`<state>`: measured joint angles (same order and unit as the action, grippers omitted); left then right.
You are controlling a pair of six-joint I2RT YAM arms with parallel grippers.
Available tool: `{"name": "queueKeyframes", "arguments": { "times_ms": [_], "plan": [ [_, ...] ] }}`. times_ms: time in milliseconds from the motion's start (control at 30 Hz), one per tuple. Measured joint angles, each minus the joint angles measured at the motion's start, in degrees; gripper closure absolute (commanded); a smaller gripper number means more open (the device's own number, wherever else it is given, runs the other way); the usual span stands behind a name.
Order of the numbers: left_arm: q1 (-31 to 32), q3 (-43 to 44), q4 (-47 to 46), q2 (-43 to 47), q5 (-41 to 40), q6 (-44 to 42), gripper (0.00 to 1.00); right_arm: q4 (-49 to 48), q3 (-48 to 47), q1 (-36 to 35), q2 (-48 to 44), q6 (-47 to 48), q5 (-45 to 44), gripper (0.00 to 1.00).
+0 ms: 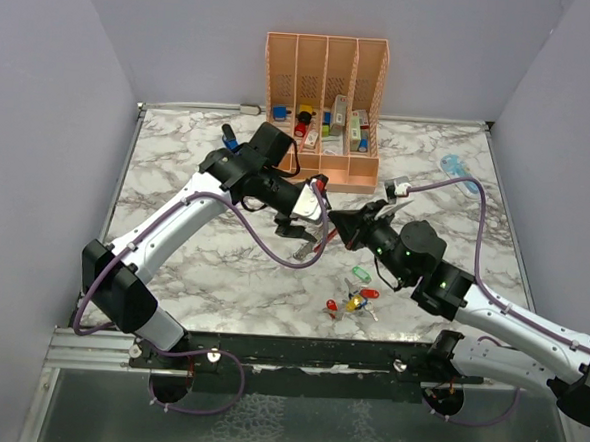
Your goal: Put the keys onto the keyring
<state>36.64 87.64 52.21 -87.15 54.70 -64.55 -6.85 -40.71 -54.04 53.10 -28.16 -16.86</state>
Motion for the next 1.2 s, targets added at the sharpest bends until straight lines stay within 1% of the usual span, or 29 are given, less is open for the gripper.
{"name": "queueKeyframes", "arguments": {
  "times_ms": [133, 300, 367, 433, 600, 933, 1033, 1200],
  "plan": [
    [0.2, -1.3, -1.9, 0.2, 0.7, 1.8, 0.28, 0.0, -0.3, 0.0, 0.3, 0.0, -0.3, 0.99],
    [0.2, -4.5, -5.8, 0.2, 1.6, 5.7, 0.39, 0.1, -0.3, 0.0, 0.3, -0.3, -0.7, 0.99],
    [0.2, -4.9, -7.3, 0.2, 1.7, 7.3, 0.41, 0.1, -0.3, 0.0, 0.5, -0.6, -1.0, 0.99],
    [0.5, -4.9, -8.4, 0.2, 1.8, 8.6, 0.46, 0.1, -0.3, 0.0, 0.6, -0.9, -1.1, 0.99],
    [0.6, -5.3, -11.4, 0.2, 1.8, 11.4, 0.53, 0.1, -0.3, 0.0, 0.6, -1.7, -1.8, 0.99],
    [0.9, -8.5, -17.8, 0.4, 0.8, 17.5, 0.62, 2.1, -0.3, 0.0, 0.6, -3.1, -3.0, 0.99],
    [1.0, -9.0, -19.0, 0.5, -0.2, 18.9, 0.66, 2.7, -0.3, 0.0, 0.6, -3.1, -3.1, 0.99],
    [1.2, -9.2, -20.2, 0.5, -1.7, 20.5, 0.67, 3.0, -0.3, 0.0, 0.4, -3.2, -3.3, 0.99]
  ]
}}
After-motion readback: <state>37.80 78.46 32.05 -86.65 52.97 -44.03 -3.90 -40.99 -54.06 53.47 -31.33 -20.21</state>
